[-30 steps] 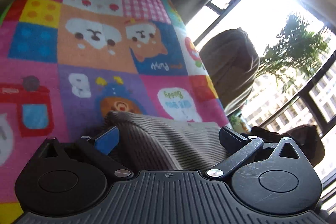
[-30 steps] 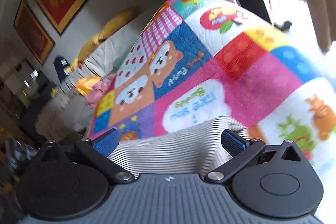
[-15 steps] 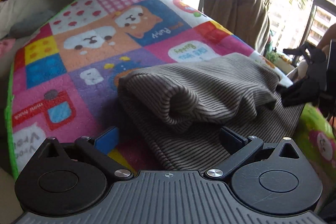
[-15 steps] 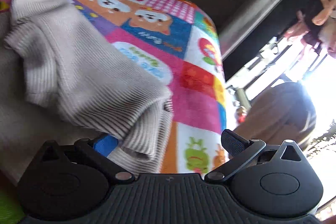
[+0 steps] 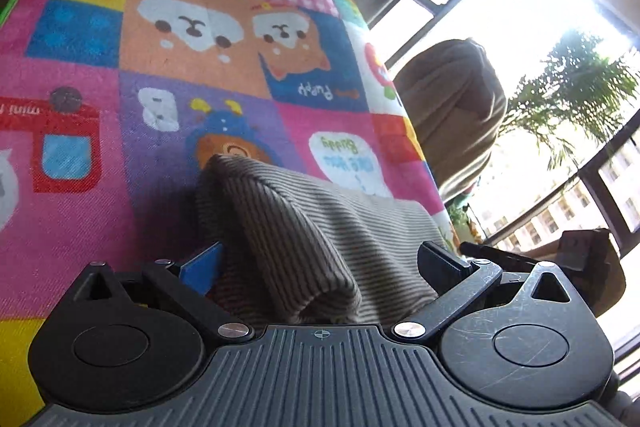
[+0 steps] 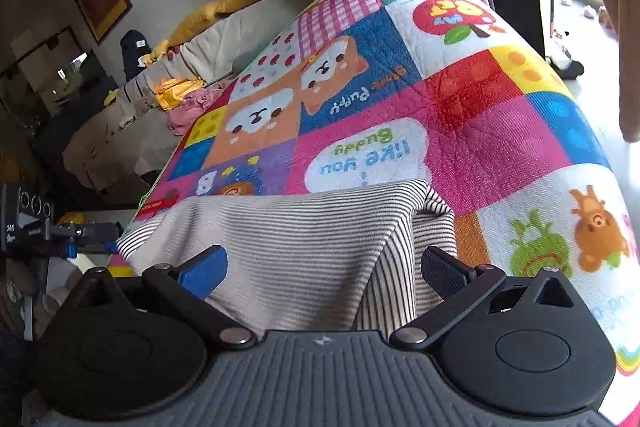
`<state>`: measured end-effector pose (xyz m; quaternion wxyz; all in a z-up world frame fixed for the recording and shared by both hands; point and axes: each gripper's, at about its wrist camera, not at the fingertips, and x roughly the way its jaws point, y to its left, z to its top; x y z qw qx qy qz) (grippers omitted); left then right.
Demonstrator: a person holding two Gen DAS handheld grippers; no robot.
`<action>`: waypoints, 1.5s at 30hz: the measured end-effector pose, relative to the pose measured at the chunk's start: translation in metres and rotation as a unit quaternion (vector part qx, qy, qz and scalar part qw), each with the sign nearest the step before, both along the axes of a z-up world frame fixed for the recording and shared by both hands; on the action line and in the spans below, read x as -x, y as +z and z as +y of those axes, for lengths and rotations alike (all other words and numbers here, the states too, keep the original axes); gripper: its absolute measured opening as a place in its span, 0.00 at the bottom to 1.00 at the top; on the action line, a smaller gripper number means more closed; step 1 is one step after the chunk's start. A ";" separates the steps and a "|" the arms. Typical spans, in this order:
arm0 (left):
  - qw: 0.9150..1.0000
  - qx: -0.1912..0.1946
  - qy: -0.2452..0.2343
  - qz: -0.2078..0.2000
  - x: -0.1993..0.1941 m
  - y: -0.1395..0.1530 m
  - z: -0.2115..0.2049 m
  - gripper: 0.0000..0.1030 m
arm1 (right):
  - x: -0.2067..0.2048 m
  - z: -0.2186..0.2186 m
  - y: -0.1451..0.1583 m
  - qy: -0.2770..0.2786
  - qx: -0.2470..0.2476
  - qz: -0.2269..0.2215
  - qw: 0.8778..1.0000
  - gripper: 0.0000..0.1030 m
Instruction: Fold clothes
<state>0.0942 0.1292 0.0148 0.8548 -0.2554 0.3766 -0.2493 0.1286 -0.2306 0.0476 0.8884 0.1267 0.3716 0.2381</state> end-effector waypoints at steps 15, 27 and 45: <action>0.993 0.071 -0.058 0.069 -0.052 -0.021 -0.018 1.00 | -0.059 0.003 -0.034 0.107 -0.127 0.105 0.980 1.00; 0.992 0.073 -0.081 0.066 -0.055 -0.017 -0.036 1.00 | -0.057 0.013 -0.039 0.165 -0.156 0.123 0.966 1.00; 0.989 0.043 -0.142 -0.026 0.028 0.018 -0.045 1.00 | 0.011 0.000 -0.005 0.155 -0.145 0.073 0.974 1.00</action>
